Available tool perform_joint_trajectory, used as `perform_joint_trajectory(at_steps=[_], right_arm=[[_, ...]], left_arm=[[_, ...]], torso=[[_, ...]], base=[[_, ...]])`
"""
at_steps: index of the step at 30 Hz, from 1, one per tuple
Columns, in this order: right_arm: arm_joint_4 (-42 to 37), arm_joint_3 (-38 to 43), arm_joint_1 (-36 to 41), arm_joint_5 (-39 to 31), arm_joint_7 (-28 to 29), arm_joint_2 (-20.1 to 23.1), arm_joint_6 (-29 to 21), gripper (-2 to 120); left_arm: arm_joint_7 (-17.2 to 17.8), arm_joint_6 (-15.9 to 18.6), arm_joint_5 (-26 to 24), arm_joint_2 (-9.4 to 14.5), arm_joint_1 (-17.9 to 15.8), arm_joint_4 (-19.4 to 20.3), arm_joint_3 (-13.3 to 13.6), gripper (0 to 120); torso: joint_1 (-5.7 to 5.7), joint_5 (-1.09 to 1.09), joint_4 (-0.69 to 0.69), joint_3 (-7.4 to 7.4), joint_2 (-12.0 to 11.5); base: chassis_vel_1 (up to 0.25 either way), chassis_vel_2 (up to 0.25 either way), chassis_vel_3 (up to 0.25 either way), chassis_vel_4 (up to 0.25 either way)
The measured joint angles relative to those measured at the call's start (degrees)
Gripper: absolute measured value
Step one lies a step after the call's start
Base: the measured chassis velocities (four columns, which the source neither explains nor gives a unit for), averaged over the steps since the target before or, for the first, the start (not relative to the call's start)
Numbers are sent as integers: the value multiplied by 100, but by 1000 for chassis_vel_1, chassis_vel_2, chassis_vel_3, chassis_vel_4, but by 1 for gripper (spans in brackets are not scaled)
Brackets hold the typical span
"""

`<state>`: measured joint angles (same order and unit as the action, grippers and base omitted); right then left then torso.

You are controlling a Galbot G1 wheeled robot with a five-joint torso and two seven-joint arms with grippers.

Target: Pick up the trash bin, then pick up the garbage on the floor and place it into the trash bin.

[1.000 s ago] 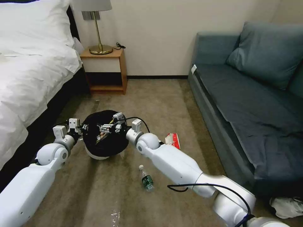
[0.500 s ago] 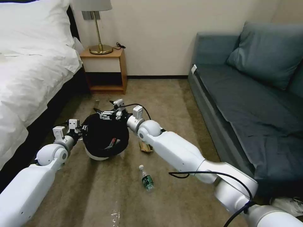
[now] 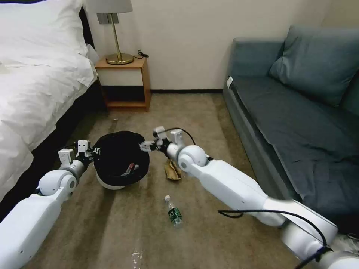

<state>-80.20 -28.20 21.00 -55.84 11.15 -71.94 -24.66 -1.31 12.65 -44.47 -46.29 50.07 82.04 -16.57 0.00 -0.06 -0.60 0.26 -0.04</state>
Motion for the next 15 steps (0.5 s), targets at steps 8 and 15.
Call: perform_joint_trajectory(at_steps=[8,15], right_arm=[[-179,199,872,181,691,395,-617,100],[-284,283,1245,282,552,778,-683,100]], left_arm=[[23,0,-2,30,7,-3,0,4],[30,0,6,36,26,-4,-8,4]], torso=[[0,0,1,0,0],[0,0,-1,-1,0]], base=[[0,0,0,0],[0,0,0,0]])
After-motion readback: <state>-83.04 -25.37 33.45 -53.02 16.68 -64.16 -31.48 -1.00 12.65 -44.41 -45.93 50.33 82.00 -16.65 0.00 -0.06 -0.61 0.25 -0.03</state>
